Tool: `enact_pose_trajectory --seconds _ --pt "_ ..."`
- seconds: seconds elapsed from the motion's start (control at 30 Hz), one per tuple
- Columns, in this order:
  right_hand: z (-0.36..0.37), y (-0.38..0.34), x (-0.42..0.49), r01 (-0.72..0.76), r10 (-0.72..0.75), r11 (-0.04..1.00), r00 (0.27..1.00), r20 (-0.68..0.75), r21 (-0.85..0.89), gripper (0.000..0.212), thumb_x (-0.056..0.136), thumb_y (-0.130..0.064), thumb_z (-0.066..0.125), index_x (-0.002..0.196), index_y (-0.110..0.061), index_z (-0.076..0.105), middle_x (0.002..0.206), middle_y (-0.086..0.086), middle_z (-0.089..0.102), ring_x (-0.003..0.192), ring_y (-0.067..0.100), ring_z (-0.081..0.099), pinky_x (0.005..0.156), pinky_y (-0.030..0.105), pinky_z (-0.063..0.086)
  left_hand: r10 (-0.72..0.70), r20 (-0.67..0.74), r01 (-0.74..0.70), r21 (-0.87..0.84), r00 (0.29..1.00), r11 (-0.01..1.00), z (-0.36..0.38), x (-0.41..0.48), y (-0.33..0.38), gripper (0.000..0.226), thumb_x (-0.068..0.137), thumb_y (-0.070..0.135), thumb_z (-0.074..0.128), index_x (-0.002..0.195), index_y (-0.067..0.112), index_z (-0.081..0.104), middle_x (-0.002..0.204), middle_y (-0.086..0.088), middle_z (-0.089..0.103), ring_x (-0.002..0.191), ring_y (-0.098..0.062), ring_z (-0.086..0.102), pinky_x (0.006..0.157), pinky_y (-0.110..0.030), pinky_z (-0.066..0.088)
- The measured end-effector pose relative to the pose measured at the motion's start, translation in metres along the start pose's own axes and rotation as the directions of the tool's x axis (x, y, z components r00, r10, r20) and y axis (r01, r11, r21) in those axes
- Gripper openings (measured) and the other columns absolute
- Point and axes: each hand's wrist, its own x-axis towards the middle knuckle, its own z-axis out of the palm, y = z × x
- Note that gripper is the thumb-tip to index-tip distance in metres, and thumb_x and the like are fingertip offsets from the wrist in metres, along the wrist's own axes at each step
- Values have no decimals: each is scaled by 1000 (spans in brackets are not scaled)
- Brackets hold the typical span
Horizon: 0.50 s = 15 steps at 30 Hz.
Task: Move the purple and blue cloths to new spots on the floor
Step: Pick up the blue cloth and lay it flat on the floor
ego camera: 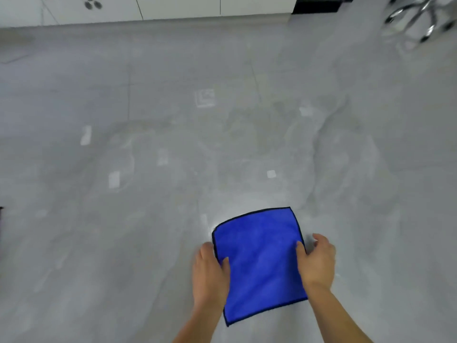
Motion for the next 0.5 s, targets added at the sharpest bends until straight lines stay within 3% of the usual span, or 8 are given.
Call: enact_pose_trajectory --seconds 0.13,0.27,0.37,0.5 --pt "3 10 14 23 -19 998 997 68 -58 37 80 -22 67 110 -4 54 107 15 53 93 32 55 83 40 47 38 19 -38 42 999 998 12 3 -2 26 86 16 58 109 17 48 109 2 50 102 -21 52 85 -30 46" --pt "10 16 18 100 -83 983 990 116 -151 14 82 -24 64 84 -13 55 91 5 50 73 21 51 67 33 47 23 8 -23 12 1000 1000 13 9 -2 29 85 12 58 110 19 46 112 3 45 94 -18 53 78 -28 45" --pt "10 18 17 138 -118 978 984 130 -156 17 85 -25 59 90 -9 60 96 9 56 77 26 56 70 37 50 -89 -37 84 -119 995 989 13 14 3 34 84 10 59 108 21 38 111 3 41 88 -24 57 77 -40 53" --pt "7 19 13 207 -189 968 973 130 -141 29 84 -27 60 108 -16 50 83 4 65 74 29 61 71 44 52 -138 11 139 -58 990 989 15 15 5 33 82 16 63 91 24 32 85 -6 59 69 -19 57 59 -34 49"
